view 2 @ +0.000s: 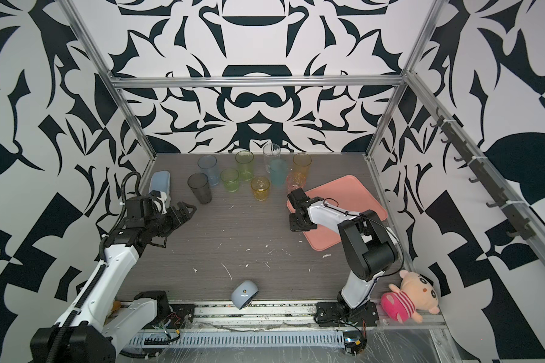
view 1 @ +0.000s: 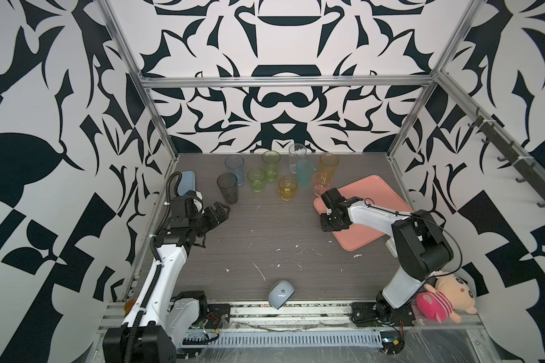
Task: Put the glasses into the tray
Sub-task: 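Grip the tray rim with the right gripper and drag it toward the left arm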
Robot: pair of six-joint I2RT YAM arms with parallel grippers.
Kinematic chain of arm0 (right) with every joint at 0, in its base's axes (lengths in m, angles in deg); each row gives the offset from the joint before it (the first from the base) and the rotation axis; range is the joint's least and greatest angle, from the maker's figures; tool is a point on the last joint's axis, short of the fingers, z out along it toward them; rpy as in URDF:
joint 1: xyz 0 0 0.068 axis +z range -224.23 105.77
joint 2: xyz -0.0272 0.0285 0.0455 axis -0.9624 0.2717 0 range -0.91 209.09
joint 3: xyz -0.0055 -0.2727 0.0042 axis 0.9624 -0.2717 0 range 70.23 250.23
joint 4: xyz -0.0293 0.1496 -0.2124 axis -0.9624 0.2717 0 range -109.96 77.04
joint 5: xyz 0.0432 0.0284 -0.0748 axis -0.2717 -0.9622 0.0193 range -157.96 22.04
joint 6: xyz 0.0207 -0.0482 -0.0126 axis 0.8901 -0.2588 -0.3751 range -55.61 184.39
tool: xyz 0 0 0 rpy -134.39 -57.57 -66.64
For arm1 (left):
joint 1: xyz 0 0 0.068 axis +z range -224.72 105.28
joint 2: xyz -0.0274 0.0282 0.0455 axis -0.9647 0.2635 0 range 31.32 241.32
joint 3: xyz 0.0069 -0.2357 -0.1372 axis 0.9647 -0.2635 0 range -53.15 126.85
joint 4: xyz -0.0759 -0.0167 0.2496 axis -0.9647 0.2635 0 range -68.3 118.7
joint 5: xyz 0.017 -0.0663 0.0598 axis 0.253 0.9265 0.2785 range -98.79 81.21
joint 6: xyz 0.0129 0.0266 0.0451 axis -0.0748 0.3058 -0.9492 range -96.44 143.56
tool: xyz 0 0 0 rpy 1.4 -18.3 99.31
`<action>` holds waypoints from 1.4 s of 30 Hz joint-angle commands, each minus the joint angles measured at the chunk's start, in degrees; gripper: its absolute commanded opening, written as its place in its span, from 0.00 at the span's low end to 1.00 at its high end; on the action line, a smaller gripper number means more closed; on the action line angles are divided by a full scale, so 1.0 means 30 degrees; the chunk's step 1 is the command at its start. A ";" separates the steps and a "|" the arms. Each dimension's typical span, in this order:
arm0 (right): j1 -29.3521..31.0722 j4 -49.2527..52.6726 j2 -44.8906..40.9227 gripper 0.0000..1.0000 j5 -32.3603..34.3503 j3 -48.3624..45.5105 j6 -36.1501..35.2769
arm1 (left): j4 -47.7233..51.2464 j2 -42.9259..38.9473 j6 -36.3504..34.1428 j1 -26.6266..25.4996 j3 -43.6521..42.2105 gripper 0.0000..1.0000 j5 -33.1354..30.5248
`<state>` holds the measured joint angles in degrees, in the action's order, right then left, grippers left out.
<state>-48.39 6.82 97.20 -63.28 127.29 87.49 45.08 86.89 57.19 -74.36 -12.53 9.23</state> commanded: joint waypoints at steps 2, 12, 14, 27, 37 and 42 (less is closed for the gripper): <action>0.0898 -0.0271 0.0226 0.09 -0.0655 0.0708 0.1016 | -0.0026 -0.0345 -0.0111 -0.0031 -0.0283 0.95 0.0262; 0.3447 -0.0598 0.1377 0.08 -0.1104 0.1353 0.3727 | 0.0173 -0.0705 -0.0097 -0.0016 -0.0276 0.95 0.0186; 0.3967 -0.0715 0.1571 0.07 -0.1262 0.1469 0.4499 | 0.0220 -0.0898 -0.0076 -0.0018 -0.0304 0.95 0.0178; 0.6516 -0.1478 0.3352 0.00 -0.1445 0.3679 0.7958 | 0.0440 -0.1387 -0.0105 -0.0010 -0.0475 0.96 0.0086; 0.8044 -0.1460 0.5159 0.00 -0.0940 0.6898 0.8947 | 0.0638 -0.1874 0.0033 -0.0021 -0.0681 0.96 0.0032; 0.8603 -0.2245 0.6062 0.00 -0.1262 0.8070 0.9555 | 0.0857 -0.2464 0.0129 -0.0016 -0.0816 0.96 -0.0343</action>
<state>-23.78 2.21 114.75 -64.98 148.75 113.69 45.80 81.01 57.23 -74.36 -13.64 8.97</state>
